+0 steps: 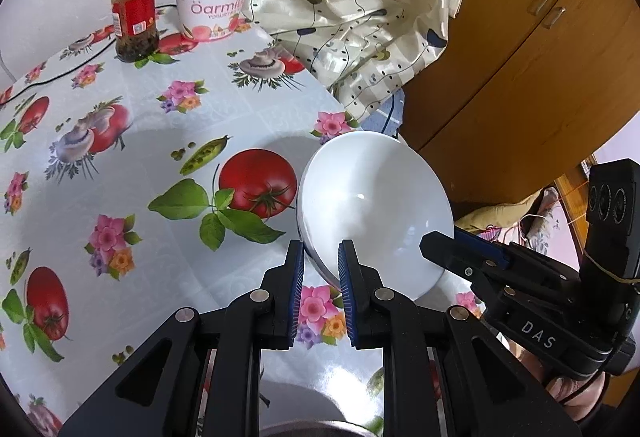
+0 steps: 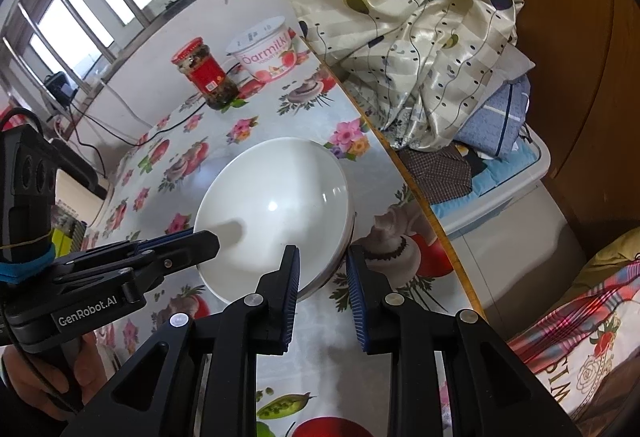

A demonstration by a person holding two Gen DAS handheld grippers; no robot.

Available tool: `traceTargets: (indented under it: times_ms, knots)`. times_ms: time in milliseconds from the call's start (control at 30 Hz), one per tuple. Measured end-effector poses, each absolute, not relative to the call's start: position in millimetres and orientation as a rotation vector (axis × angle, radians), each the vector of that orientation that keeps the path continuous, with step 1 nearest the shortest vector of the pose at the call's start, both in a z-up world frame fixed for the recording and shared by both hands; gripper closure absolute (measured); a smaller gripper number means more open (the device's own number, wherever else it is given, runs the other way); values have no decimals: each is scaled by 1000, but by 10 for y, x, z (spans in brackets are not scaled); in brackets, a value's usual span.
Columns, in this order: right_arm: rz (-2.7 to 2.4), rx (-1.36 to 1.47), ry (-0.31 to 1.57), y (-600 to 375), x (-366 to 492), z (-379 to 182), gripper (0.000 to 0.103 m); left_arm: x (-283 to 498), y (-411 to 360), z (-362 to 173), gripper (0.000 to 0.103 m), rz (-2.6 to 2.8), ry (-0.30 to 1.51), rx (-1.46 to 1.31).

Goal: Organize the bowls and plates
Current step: 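Lift the second white bowl off the table with both grippers, then carry the second white bowl and lower it onto the bowl stack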

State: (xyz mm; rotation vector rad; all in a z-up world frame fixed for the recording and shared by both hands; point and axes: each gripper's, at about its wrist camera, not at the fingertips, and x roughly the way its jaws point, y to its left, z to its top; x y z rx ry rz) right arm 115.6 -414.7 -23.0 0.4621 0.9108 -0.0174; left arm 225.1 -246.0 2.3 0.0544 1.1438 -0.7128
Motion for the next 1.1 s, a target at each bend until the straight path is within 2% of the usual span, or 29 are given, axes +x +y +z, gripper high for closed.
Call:
traceTargets:
  times_ms: [1100]
  knots:
    - [99, 351, 831, -3397, 487, 459, 80, 1384, -1595, 689, 84, -638, 975, -52]
